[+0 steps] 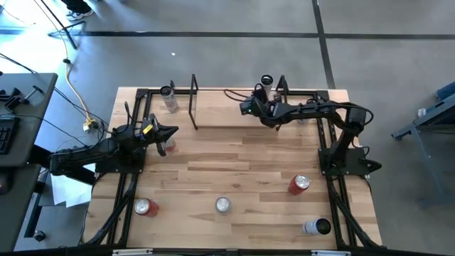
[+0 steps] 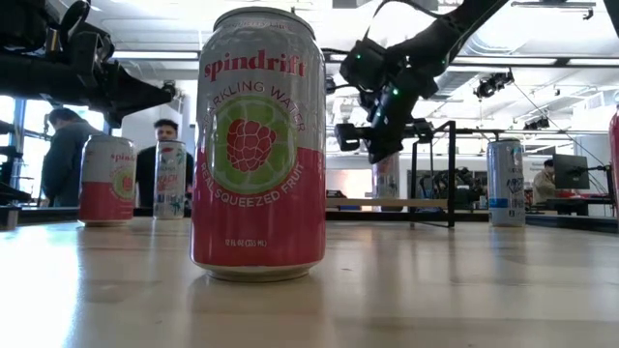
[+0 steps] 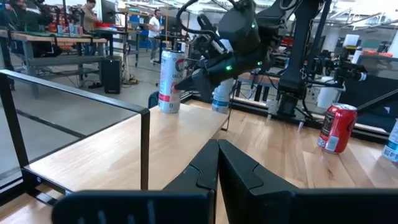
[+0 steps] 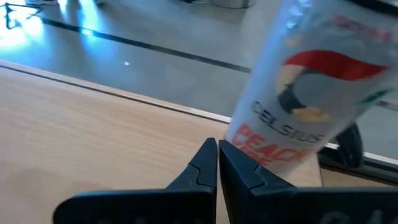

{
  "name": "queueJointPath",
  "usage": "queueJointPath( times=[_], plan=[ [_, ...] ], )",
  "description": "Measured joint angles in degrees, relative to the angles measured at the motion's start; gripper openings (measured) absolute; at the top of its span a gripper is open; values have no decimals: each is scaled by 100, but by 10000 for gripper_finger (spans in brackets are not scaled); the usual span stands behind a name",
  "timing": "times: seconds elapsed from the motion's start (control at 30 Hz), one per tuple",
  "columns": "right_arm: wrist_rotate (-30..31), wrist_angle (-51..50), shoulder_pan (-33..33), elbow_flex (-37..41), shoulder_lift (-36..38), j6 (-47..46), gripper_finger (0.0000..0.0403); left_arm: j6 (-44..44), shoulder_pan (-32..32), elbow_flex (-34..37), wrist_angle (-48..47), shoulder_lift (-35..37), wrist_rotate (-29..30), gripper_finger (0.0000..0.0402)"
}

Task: Place canned beverage on shelf
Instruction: Put the bottom white and red soda can on the shelf, then put the top pink and white soda can on the shelf

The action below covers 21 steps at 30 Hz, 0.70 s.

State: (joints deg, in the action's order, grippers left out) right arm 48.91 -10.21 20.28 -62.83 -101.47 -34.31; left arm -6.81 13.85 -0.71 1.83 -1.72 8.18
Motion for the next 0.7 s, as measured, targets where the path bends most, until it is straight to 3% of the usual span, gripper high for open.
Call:
queueJointPath(
  times=[0.37, 0.57, 0.7],
  plan=[
    [291, -379, -3, 0, 20, -79, 0, -2, 0, 0, 0, 0, 11, 3],
    [-253, -749, -279, 0, 464, 311, 0, -7, 0, 0, -5, 0, -53, 3],
    [-716, -909, -647, 56, 762, 775, 0, -103, 0, -48, -77, -9, -540, 3]
  ],
)
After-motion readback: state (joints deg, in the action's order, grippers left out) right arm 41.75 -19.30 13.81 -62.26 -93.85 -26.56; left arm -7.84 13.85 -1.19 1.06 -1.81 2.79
